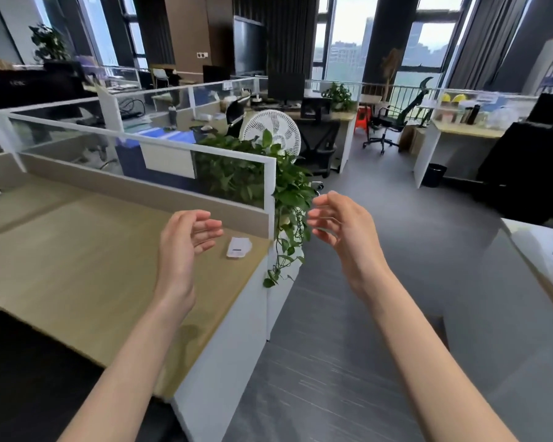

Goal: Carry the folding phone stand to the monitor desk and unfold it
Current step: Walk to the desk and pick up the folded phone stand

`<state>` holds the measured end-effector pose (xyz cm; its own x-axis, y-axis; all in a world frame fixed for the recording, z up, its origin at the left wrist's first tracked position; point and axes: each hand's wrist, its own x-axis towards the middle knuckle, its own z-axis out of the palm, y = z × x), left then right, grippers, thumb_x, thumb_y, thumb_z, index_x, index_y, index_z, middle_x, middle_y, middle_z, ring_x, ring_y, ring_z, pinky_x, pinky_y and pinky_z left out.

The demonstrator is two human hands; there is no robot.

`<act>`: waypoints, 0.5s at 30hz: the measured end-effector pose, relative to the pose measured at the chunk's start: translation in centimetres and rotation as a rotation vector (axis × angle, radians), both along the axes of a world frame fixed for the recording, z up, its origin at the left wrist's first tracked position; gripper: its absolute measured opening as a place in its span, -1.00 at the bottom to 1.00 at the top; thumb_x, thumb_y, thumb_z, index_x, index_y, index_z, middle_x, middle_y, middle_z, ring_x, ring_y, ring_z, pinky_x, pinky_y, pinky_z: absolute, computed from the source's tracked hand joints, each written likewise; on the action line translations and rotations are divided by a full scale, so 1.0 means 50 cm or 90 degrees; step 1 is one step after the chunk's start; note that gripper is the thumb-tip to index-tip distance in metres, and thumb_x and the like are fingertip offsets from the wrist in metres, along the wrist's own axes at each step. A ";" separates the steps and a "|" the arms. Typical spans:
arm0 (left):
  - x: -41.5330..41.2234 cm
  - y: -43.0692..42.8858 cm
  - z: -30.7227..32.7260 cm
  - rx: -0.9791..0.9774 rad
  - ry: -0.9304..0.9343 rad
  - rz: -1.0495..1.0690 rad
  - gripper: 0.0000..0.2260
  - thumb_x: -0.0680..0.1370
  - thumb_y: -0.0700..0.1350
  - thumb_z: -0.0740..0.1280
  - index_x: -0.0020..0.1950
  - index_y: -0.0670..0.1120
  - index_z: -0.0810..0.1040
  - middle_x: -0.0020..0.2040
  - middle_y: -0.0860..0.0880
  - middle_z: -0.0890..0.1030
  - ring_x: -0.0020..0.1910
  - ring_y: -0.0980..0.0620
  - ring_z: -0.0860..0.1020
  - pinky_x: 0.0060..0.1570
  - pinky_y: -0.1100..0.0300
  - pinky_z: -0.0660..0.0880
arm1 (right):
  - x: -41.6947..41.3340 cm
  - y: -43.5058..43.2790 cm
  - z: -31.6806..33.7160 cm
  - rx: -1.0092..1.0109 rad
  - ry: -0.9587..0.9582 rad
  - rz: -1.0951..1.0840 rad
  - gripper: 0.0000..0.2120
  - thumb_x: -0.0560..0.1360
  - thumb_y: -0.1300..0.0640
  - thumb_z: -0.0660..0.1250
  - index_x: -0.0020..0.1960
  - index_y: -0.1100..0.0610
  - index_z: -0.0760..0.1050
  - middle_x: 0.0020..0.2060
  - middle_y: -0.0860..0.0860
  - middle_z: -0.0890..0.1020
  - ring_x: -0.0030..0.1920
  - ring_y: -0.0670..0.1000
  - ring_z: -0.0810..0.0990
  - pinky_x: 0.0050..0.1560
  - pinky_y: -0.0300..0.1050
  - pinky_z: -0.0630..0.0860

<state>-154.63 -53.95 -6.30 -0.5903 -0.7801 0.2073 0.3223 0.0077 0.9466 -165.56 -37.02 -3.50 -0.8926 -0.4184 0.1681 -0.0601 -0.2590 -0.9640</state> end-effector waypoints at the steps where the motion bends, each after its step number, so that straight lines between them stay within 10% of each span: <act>1: -0.037 -0.027 -0.012 0.002 -0.003 0.008 -0.82 0.51 -0.13 0.13 -0.19 -0.04 0.50 -0.25 -0.03 0.63 -0.29 0.11 0.63 -0.26 0.31 0.51 | -0.043 -0.027 -0.009 0.002 -0.002 0.009 -0.78 0.51 0.09 0.19 -0.23 0.08 0.54 -0.41 -0.06 0.60 -0.32 -0.06 0.55 -0.30 -0.29 0.52; 15: -0.472 -0.363 -0.211 0.148 -0.161 0.167 -0.82 0.53 -0.16 0.11 -0.18 -0.07 0.48 -0.24 -0.06 0.59 -0.33 0.12 0.59 -0.30 0.33 0.48 | -0.541 -0.443 -0.224 0.141 -0.155 0.143 -0.88 0.47 0.13 0.22 -0.16 0.11 0.53 -0.34 0.00 0.57 -0.34 -0.08 0.55 -0.24 -0.23 0.48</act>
<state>-178.21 -72.07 -16.83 -0.3760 -0.9191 -0.1177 0.0950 -0.1646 0.9818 -192.63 -59.16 -14.73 -0.7777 -0.6097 -0.1532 0.2108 -0.0234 -0.9772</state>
